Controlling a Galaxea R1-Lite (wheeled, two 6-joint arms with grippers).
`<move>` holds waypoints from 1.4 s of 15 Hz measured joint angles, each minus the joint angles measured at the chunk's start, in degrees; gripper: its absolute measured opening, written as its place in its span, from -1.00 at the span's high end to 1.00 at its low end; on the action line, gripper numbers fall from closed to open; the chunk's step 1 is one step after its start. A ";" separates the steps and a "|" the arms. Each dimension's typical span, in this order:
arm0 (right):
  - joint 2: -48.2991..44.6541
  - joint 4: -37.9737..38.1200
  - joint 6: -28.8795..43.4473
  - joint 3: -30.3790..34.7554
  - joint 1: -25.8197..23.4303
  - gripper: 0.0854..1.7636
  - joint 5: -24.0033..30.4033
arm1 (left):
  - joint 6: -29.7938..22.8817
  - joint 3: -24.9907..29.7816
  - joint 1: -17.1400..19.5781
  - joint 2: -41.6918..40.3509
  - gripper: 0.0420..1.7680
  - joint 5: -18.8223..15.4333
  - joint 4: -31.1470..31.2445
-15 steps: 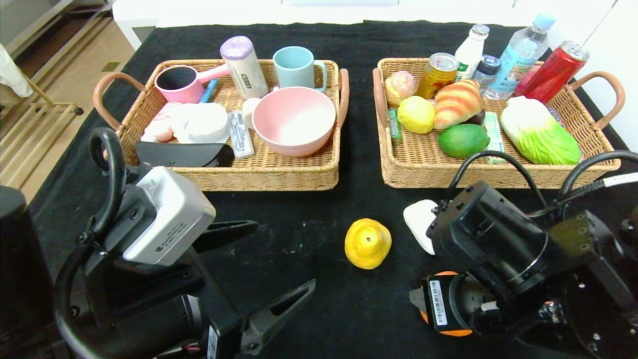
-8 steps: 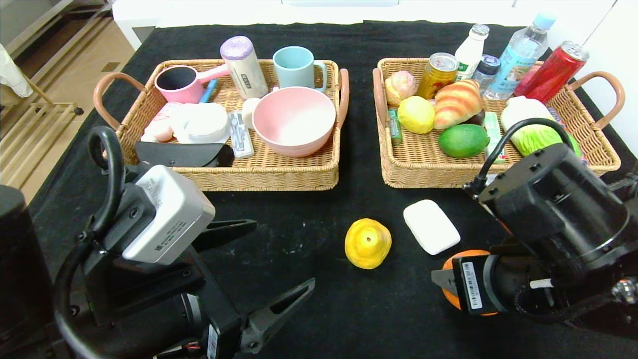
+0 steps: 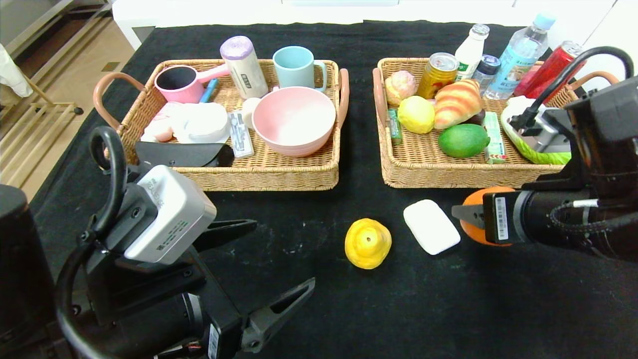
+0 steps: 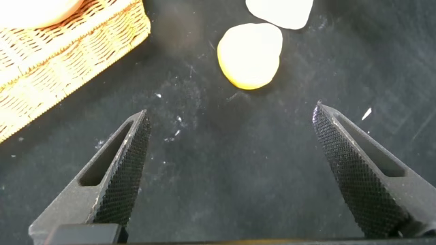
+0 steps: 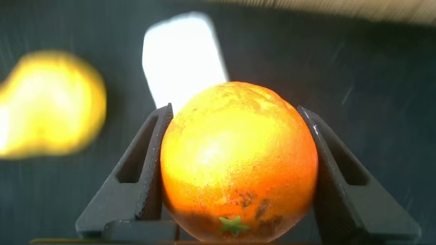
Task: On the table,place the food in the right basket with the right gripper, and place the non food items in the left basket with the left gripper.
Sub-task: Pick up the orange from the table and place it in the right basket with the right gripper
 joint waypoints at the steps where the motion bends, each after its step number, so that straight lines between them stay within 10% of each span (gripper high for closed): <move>1: -0.05 -3.12 -1.73 0.04 -1.35 -0.35 0.22 | 0.00 0.00 0.02 0.01 -0.94 0.00 0.00; 21: 10.78 -54.59 -21.85 2.21 -18.35 -0.35 -0.85 | 1.05 0.27 -0.15 -1.15 -0.94 0.20 0.13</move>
